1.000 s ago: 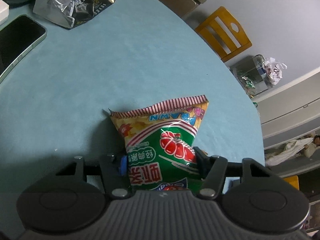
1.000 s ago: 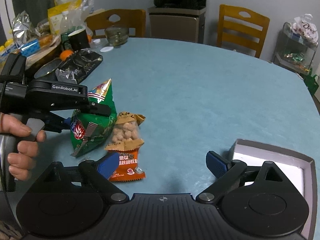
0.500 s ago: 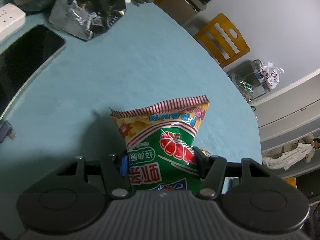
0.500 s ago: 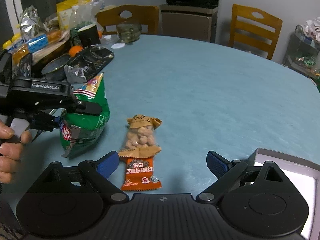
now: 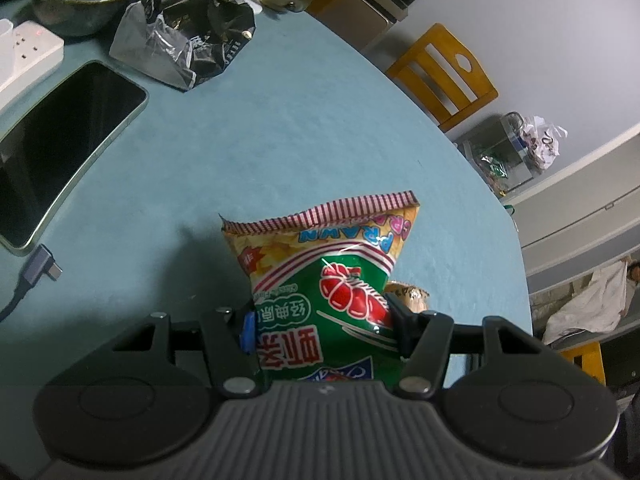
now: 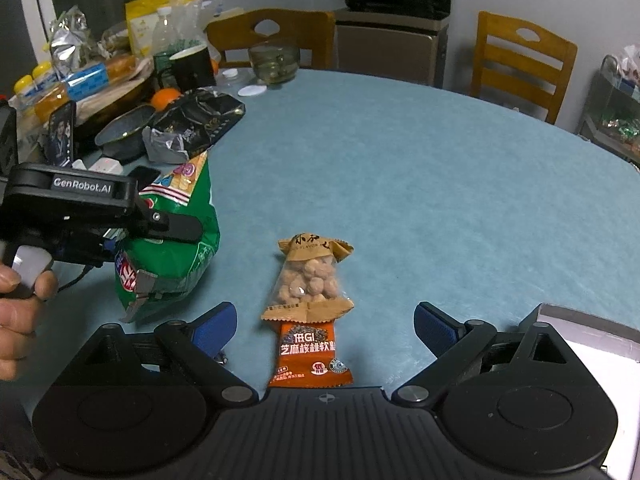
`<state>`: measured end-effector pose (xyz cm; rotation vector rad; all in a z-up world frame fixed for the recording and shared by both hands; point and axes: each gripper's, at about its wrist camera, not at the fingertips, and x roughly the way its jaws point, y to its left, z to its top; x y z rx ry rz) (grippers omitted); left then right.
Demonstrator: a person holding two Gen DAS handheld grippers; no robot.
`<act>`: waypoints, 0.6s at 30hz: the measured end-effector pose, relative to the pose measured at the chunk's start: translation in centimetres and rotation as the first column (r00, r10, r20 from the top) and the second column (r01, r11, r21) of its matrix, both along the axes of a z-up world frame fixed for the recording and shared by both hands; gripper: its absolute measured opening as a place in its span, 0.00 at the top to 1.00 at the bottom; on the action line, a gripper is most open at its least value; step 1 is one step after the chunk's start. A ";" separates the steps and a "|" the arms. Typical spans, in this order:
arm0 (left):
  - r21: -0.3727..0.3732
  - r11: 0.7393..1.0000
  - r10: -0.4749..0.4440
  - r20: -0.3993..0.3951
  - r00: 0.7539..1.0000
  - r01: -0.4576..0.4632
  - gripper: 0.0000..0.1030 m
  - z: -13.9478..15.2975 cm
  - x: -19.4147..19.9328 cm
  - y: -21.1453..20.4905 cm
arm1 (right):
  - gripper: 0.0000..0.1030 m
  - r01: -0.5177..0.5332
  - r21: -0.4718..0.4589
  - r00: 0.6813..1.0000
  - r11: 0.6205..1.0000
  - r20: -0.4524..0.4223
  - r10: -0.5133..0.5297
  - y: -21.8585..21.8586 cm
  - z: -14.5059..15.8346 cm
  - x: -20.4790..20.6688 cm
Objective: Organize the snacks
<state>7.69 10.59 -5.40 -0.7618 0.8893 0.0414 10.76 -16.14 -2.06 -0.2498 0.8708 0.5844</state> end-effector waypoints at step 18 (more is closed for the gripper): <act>0.056 0.996 -0.069 0.002 0.998 0.069 0.43 0.0 -1.5 0.4 | 0.08 -0.014 -0.030 1.000 0.999 -0.003 0.014 4.2 -2.1 2.8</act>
